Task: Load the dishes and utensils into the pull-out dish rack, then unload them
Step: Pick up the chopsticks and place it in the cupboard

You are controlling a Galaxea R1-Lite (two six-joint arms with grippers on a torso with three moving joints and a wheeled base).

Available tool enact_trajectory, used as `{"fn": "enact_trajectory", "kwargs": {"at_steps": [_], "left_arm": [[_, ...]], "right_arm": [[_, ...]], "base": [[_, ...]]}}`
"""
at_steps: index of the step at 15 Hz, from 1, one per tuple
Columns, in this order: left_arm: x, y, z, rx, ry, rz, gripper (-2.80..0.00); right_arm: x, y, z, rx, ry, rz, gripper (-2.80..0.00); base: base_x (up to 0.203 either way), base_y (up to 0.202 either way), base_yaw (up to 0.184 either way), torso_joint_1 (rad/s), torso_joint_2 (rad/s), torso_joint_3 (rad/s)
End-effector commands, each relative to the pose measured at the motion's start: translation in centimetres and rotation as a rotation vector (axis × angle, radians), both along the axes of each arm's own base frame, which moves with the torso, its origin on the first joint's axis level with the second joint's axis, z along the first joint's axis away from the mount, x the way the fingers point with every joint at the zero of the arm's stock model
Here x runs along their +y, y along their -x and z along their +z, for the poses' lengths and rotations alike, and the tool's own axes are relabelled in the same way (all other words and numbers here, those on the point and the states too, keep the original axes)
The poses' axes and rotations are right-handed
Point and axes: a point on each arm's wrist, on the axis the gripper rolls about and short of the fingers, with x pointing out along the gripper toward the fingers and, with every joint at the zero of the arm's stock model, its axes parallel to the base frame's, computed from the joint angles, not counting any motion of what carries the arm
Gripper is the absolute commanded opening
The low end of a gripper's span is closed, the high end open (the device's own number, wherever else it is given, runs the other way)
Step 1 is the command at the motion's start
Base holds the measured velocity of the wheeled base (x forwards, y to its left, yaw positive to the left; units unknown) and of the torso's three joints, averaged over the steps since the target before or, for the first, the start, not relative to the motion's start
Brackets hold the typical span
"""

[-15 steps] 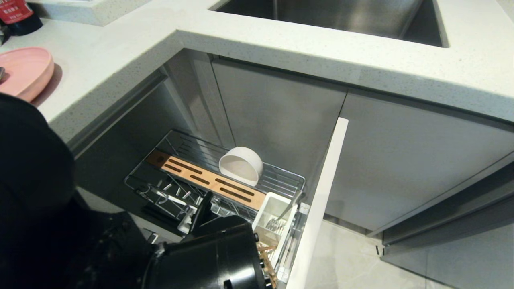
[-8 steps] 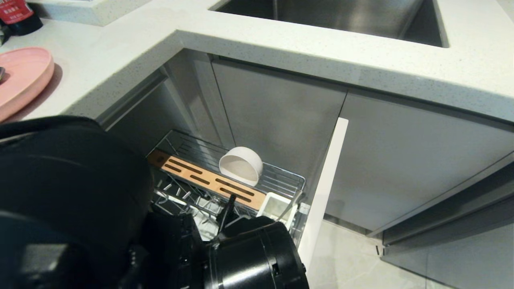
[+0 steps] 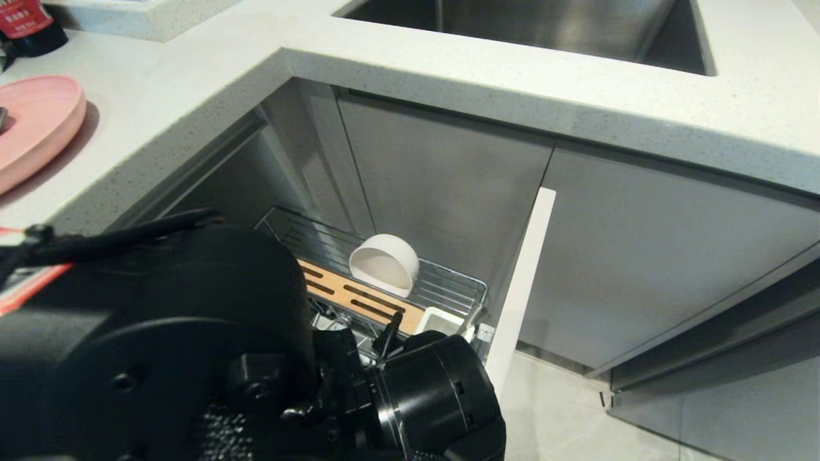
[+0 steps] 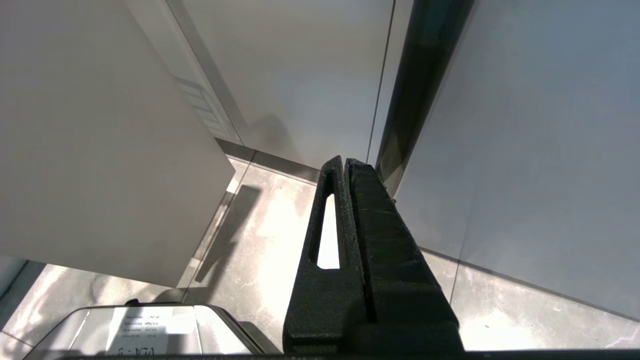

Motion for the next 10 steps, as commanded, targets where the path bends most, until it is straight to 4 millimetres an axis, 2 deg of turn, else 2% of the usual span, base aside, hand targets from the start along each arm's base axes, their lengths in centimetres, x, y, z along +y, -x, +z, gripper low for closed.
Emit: {"fn": "enact_trajectory", "kwargs": {"at_steps": [1,10], "left_arm": [[0.0,-0.4,-0.4,-0.003,-0.002,-0.002,-2.8],[-0.2,-2.3,-2.2,-0.006,-0.025,-0.067,-2.8]], "right_arm": [[0.0,0.0,0.0,0.0,0.0,0.0,-2.8],[0.0,0.0,0.0,0.0,0.0,0.0,-2.8]], "base": [[0.0,0.0,0.0,0.0,0.0,0.0],[0.0,0.0,0.0,0.0,0.0,0.0]]}}
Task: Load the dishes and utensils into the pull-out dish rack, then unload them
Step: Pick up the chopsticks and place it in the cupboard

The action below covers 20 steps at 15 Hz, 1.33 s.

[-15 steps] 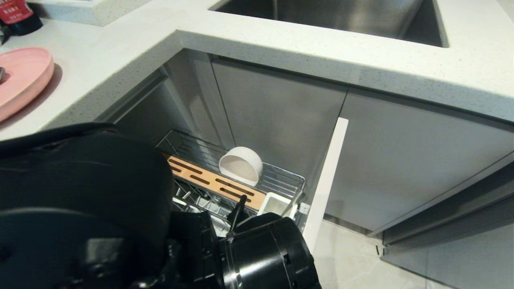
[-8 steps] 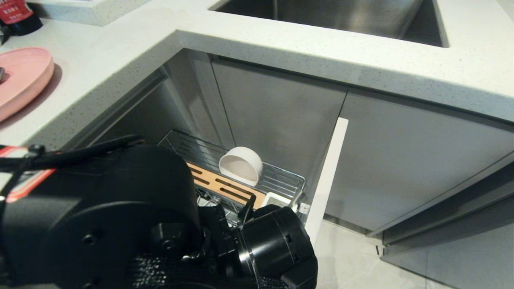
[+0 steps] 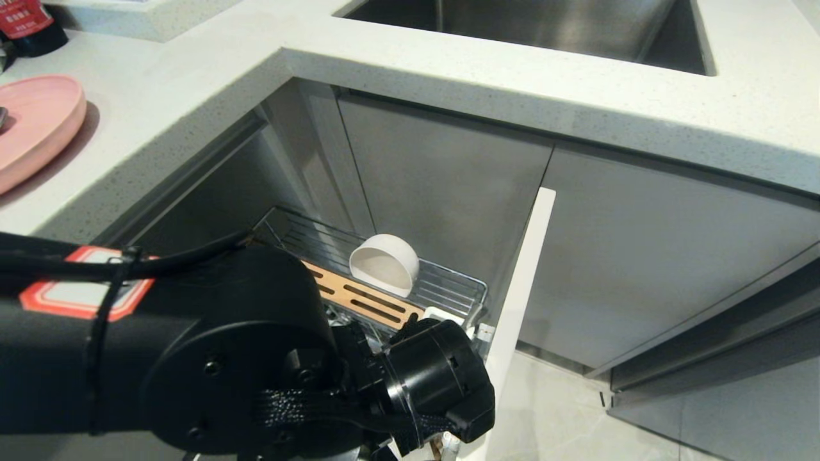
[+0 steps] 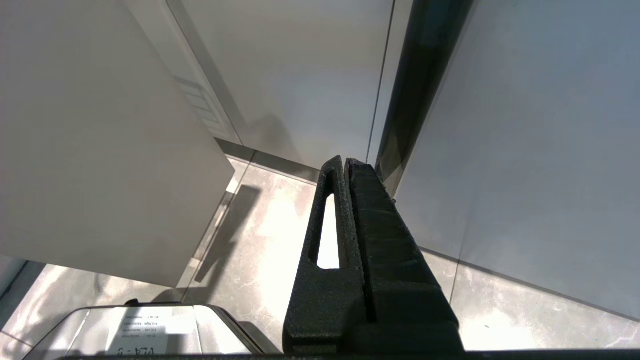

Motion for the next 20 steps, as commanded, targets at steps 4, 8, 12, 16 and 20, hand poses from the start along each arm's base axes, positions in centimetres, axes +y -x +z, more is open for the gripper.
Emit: {"fn": "enact_trajectory", "kwargs": {"at_steps": [4,8,12,16,20], "left_arm": [[-0.2,-1.1,-1.0,0.006,-0.024,0.011,-2.8],[-0.7,-1.6,-1.7,0.008,-0.033,-0.003,-2.8],[-1.1,-2.3,-2.6,0.01,-0.035,0.012,-2.8],[-1.4,-2.7,-3.1,0.014,-0.044,0.018,-2.8],[-1.7,-3.1,-3.5,0.012,-0.039,0.024,-2.8]], "right_arm": [[0.0,0.0,0.0,0.0,0.0,-0.001,-2.8],[0.0,0.0,0.0,0.0,0.0,-0.001,-2.8],[0.0,0.0,0.0,0.0,0.0,-0.001,-2.8],[0.0,0.0,0.0,0.0,0.0,-0.001,-2.8],[0.0,0.0,0.0,0.0,0.0,-0.001,-2.8]], "base": [[0.0,0.0,0.0,0.0,0.0,0.0],[0.0,0.0,0.0,0.0,0.0,0.0],[0.0,0.0,0.0,0.0,0.0,0.0],[0.0,0.0,0.0,0.0,0.0,0.0],[0.0,0.0,0.0,0.0,0.0,0.0]]}}
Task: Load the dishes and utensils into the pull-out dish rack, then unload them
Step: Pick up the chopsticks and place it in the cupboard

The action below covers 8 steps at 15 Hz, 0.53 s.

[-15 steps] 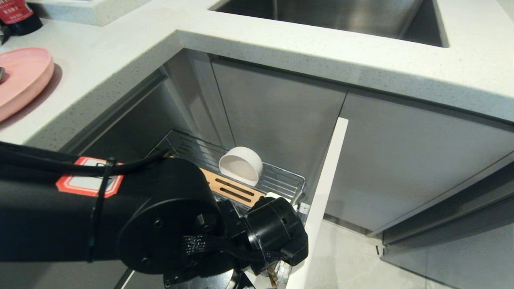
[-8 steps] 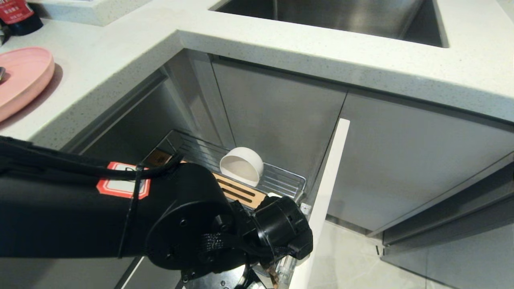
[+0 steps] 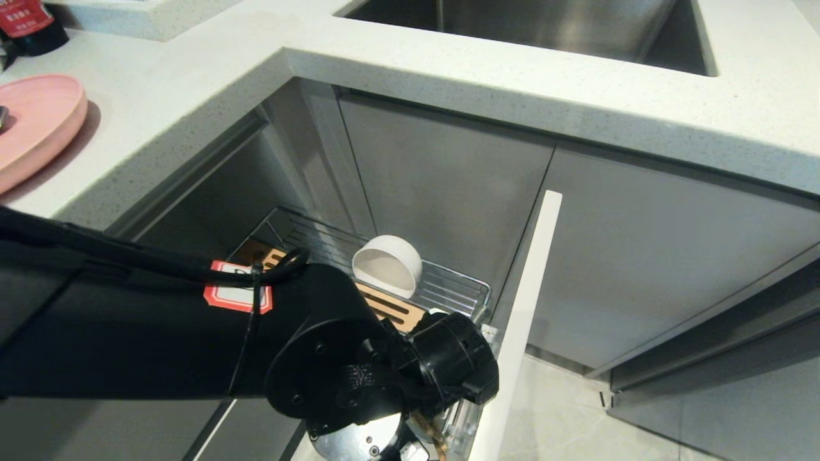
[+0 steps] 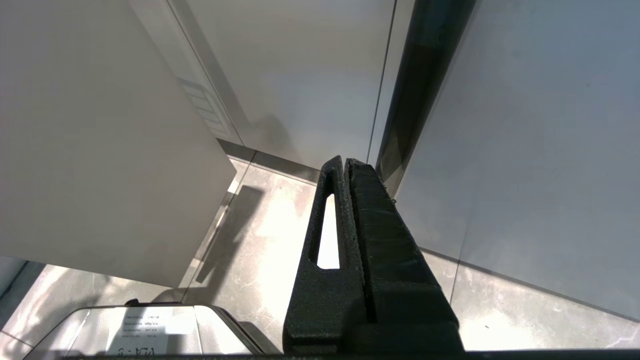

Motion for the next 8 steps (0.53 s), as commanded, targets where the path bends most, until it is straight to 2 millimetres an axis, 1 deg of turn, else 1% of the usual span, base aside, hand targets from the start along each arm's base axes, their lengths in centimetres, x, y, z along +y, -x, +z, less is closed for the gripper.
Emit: {"fn": "enact_trajectory", "kwargs": {"at_steps": [1,6,7,8], "left_arm": [[-0.18,-0.21,-0.47,0.004,-0.012,0.005,-2.8],[-0.17,-0.28,-0.35,0.002,-0.01,-0.001,-2.8],[-0.14,-0.24,-0.32,0.001,-0.011,-0.004,0.0],[-0.11,-0.23,-0.2,-0.001,-0.007,-0.004,0.0]], "right_arm": [[0.0,0.0,0.0,0.0,0.0,0.0,-2.8],[0.0,0.0,0.0,0.0,0.0,0.0,-2.8],[0.0,0.0,0.0,0.0,0.0,0.0,-2.8],[0.0,0.0,0.0,0.0,0.0,0.0,-2.8]], "base": [[0.0,0.0,0.0,0.0,0.0,0.0],[0.0,0.0,0.0,0.0,0.0,0.0],[0.0,0.0,0.0,0.0,0.0,0.0],[0.0,0.0,0.0,0.0,0.0,0.0]]}}
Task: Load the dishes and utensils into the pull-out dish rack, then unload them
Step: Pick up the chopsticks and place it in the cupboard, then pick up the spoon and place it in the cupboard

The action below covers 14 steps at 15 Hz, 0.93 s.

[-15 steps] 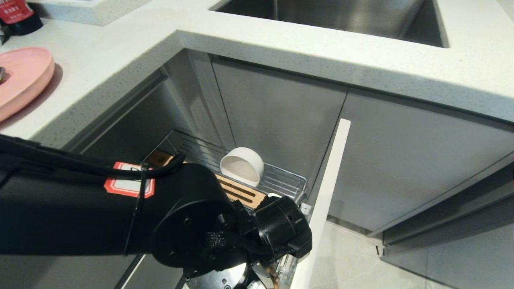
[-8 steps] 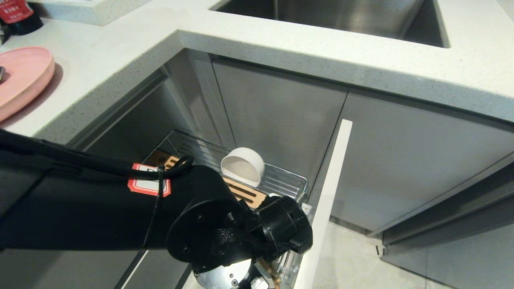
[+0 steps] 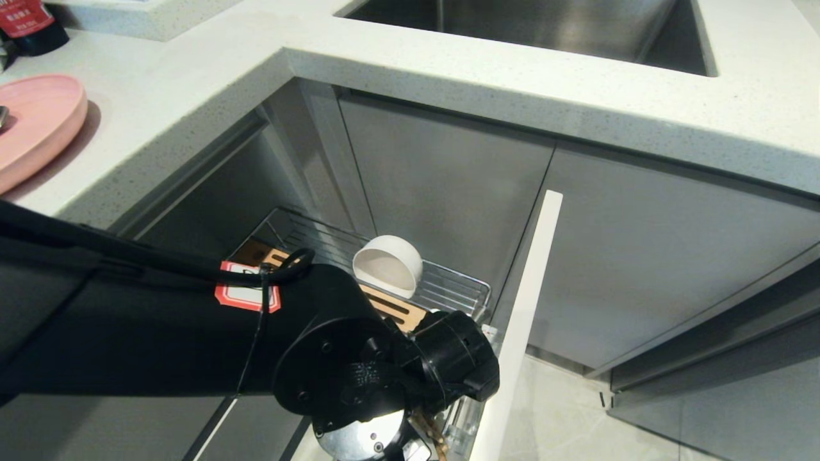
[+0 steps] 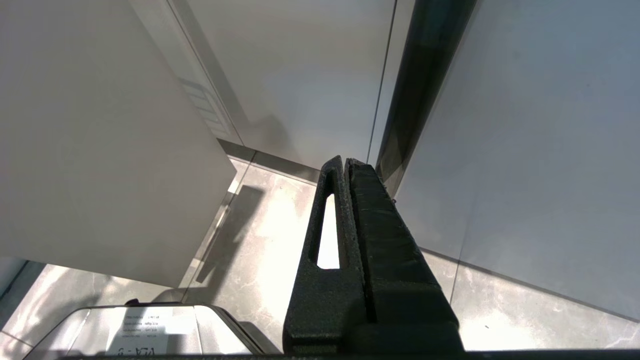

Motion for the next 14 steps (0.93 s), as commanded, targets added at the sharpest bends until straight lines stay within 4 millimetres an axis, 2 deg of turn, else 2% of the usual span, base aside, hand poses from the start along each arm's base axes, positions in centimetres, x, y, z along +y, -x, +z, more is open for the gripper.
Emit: {"fn": "enact_trajectory", "kwargs": {"at_steps": [1,6,11,14], "left_arm": [[0.1,0.0,0.1,-0.001,-0.003,0.0,0.0],[0.5,0.4,1.2,-0.019,0.029,-0.003,0.0],[1.7,1.2,3.5,-0.06,0.095,-0.006,0.0],[2.8,1.8,4.9,-0.141,0.101,0.008,0.0]], "right_arm": [[0.0,0.0,0.0,0.0,0.0,0.0,-2.8],[0.0,0.0,0.0,0.0,0.0,0.0,-2.8],[0.0,0.0,0.0,0.0,0.0,0.0,-2.8],[0.0,0.0,0.0,0.0,0.0,0.0,-2.8]], "base": [[0.0,0.0,0.0,0.0,0.0,0.0],[0.0,0.0,0.0,0.0,0.0,0.0],[0.0,0.0,0.0,0.0,0.0,0.0],[0.0,0.0,0.0,0.0,0.0,0.0]]}}
